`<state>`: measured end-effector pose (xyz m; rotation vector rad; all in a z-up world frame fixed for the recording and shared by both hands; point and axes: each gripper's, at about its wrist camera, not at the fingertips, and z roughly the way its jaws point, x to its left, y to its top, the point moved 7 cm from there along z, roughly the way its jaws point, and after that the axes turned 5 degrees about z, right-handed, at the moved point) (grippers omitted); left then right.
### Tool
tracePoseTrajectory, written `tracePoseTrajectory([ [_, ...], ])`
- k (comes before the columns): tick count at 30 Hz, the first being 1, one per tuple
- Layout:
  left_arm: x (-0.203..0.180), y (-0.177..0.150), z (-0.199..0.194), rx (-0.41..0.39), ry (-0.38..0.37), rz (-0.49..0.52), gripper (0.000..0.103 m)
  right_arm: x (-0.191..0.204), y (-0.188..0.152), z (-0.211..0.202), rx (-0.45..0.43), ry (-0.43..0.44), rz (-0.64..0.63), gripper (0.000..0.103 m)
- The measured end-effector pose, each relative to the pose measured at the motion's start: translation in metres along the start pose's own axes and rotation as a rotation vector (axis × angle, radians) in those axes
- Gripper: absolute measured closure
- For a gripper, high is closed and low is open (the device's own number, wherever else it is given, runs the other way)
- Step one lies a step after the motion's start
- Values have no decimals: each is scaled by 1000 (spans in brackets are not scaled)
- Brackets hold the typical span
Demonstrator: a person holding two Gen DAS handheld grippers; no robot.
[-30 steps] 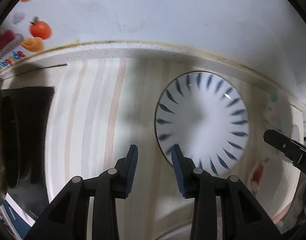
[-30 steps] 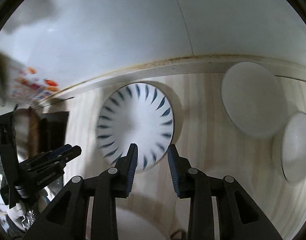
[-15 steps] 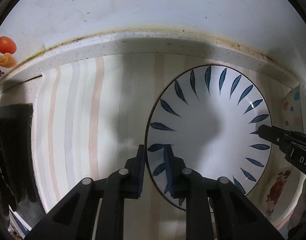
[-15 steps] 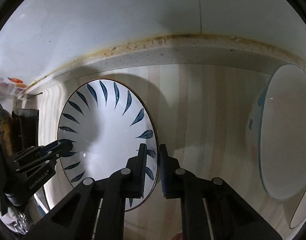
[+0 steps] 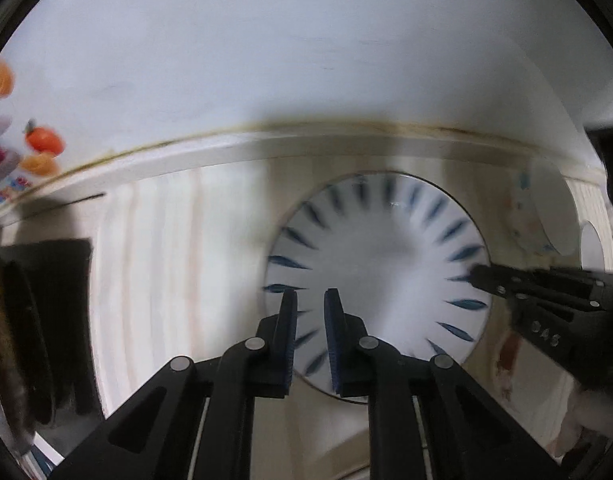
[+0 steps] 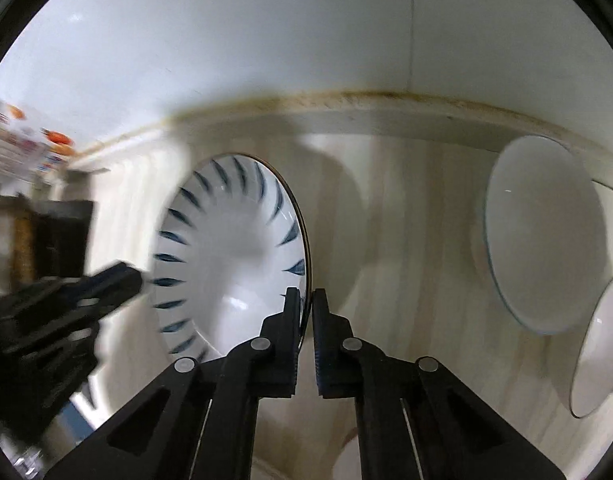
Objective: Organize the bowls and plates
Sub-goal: 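Grip the blue-striped plate rim with both tools and lift it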
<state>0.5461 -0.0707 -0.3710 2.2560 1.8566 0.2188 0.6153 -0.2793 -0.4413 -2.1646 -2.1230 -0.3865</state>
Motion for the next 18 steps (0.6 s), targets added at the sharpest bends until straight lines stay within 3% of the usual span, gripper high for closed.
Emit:
tracePoseTrajectory([
  [7, 57, -8, 43, 125, -149, -216, 86, -21, -7, 11, 48, 42, 62, 96],
  [14, 66, 3, 69, 167, -183, -227, 83, -35, -8, 19, 80, 50, 98, 95],
  [18, 72, 4, 64, 150, -273, -287, 83, -33, -4, 20, 87, 51, 105, 95],
])
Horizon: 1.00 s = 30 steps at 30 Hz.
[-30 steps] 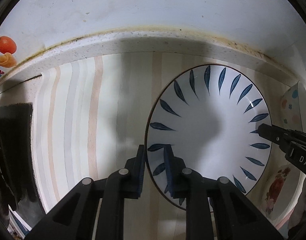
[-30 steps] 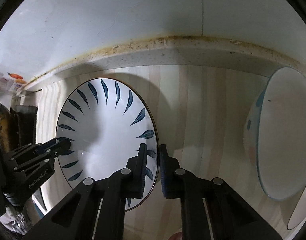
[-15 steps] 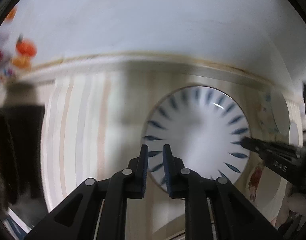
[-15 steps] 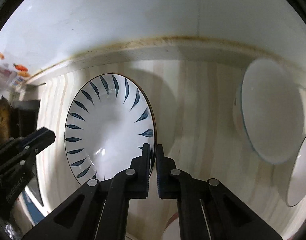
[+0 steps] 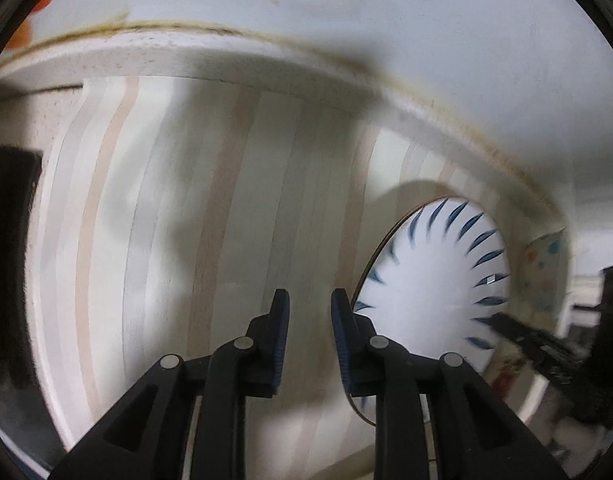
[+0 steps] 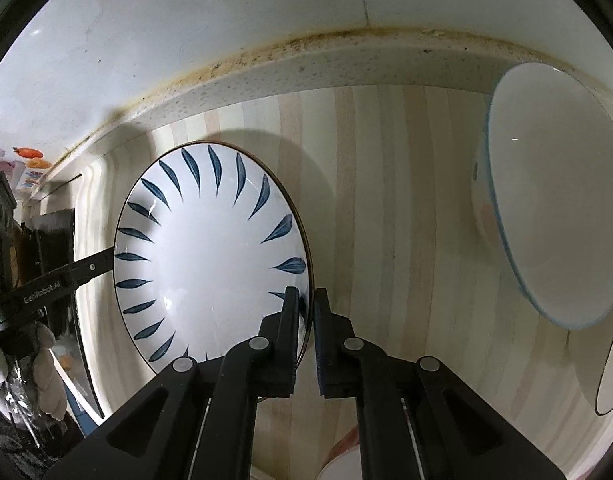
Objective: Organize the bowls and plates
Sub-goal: 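Grip the blue-striped plate rim with both tools and lift it, then carry the blue-striped plate with both tools and lower it onto the stack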
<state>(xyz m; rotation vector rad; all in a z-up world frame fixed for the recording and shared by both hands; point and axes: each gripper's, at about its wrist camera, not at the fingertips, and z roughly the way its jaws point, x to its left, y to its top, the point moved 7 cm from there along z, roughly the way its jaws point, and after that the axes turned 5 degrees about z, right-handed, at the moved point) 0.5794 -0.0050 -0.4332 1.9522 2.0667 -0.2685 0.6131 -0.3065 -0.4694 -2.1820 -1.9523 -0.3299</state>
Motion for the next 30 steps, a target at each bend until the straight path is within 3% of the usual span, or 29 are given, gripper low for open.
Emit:
tracePoseTrajectory([
  [3, 1, 0, -4, 0, -73, -20, 82, 2, 1, 0, -1, -8, -7, 95],
  [10, -13, 10, -4, -7, -137, -25, 81, -3, 2, -2, 5, 7, -2, 94],
  [15, -24, 7, 26, 49, -98, 27, 82, 0, 2, 5, 17, 6, -17, 94],
  [19, -30, 3, 28, 16, -37, 77, 82, 2, 3, 7, 16, 13, -34, 94],
  [30, -46, -16, -2, -48, 1, 127, 82, -5, 0, 1, 6, 73, 9, 94],
])
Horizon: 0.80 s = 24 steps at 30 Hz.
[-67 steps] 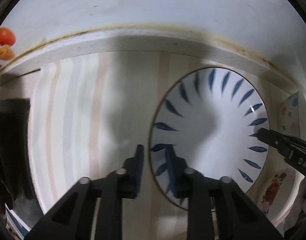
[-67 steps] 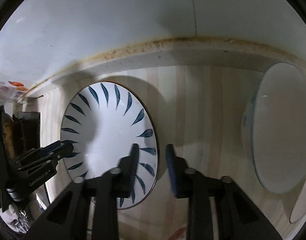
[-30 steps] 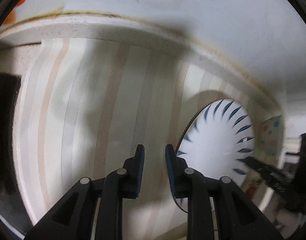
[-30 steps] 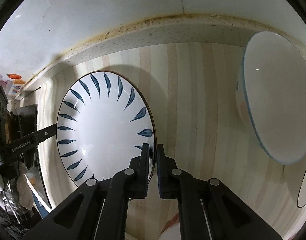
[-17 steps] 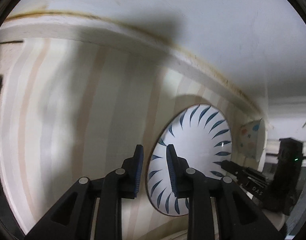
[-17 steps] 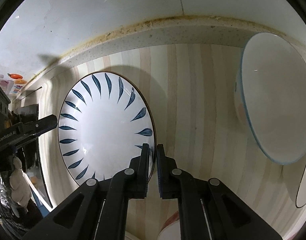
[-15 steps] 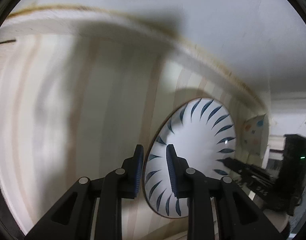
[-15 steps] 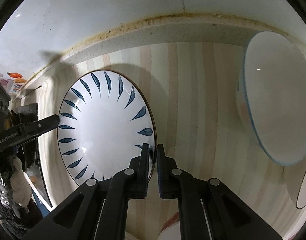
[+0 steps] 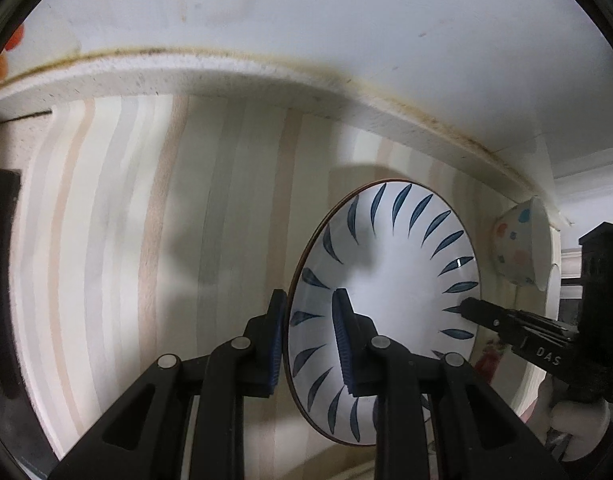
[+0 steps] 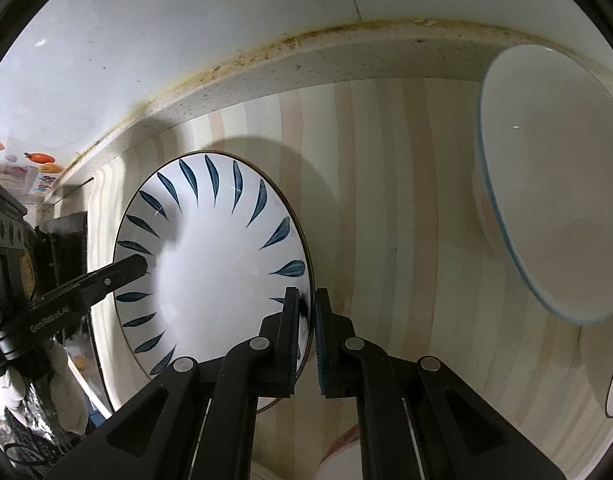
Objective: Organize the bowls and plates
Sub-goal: 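Carry the blue-striped plate with both tools and lower it onto the stack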
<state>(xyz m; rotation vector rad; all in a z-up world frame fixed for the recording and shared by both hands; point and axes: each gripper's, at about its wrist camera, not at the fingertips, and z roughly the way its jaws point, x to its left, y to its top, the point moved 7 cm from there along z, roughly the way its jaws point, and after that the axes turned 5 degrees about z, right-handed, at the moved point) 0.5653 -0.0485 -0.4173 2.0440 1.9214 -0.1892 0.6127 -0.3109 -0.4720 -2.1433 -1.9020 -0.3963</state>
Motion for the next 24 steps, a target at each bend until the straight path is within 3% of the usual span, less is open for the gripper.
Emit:
tracePoseTrajectory([
  [11, -32, -39, -59, -59, 34, 72, 82, 16, -35, -53, -49, 44, -38, 94],
  [18, -49, -89, -95, -76, 39, 127, 82, 26, -90, -84, -60, 66, -66, 94],
  [24, -59, -138, -103, -67, 63, 157, 82, 26, -149, -97, -59, 80, -77, 94],
])
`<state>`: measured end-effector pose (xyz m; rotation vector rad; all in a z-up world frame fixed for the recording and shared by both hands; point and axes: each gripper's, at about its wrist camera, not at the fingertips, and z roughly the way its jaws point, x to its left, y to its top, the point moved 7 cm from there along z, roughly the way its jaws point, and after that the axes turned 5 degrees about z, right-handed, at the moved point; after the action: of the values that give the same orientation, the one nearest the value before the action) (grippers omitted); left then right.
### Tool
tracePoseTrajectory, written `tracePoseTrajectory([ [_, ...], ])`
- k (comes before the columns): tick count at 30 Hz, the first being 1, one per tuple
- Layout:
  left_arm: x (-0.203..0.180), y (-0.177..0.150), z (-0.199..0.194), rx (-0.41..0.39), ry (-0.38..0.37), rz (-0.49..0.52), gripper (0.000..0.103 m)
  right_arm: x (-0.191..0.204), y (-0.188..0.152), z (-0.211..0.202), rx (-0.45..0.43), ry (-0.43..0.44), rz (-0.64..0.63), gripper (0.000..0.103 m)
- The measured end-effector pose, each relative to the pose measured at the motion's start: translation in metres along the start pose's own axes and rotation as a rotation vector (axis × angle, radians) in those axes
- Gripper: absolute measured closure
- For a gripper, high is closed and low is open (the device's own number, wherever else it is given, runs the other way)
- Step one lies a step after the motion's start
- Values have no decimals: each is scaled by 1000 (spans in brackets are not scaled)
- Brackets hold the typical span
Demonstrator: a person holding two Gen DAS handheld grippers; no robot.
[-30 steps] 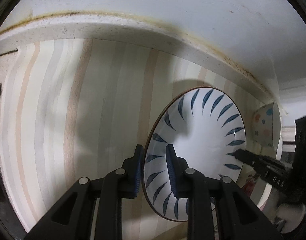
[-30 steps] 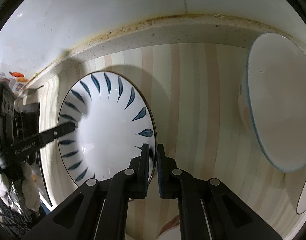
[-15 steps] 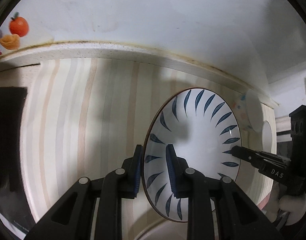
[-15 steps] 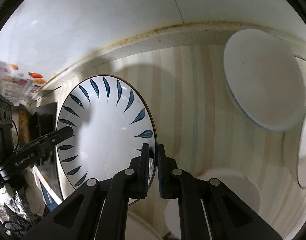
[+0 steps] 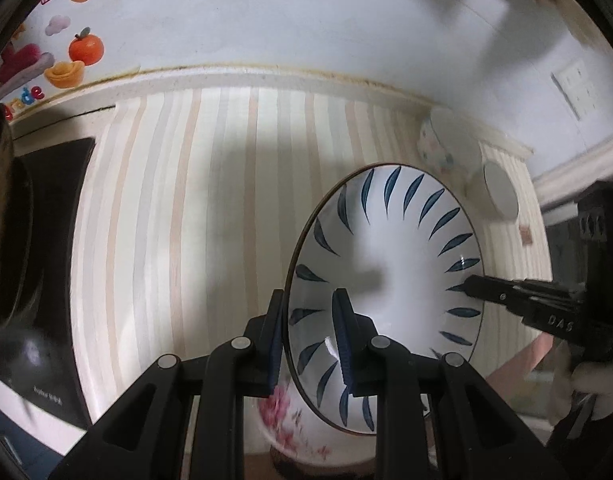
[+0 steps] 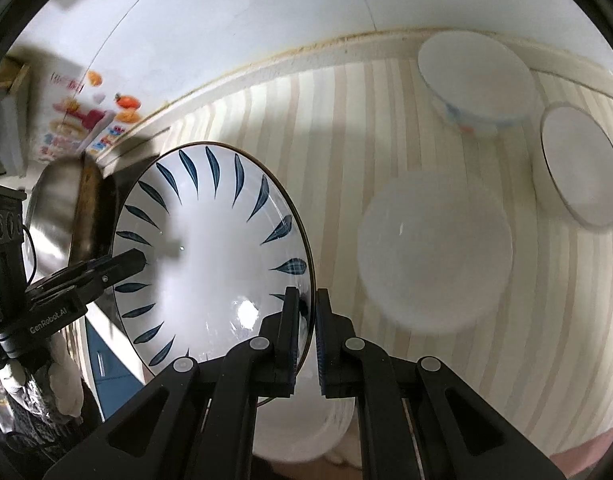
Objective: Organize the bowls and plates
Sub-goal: 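Carry the blue-striped plate with both tools and lower it onto the stack, then open both tools and withdraw them from the plate stack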
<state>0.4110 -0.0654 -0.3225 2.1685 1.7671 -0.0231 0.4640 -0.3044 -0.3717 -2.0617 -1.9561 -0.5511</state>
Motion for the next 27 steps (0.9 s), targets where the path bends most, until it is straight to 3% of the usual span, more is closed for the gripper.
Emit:
tracePoseTrajectory([
  [7, -1, -54, 19, 81, -5, 2, 82, -3, -64, 8, 39, -9, 7, 94],
  [14, 1, -85, 52, 159, 20, 14, 82, -24, -99, 40, 87, -16, 54, 94],
  [27, -1, -90, 74, 187, 69, 46, 82, -38, -107, 70, 95, -48, 66, 94],
])
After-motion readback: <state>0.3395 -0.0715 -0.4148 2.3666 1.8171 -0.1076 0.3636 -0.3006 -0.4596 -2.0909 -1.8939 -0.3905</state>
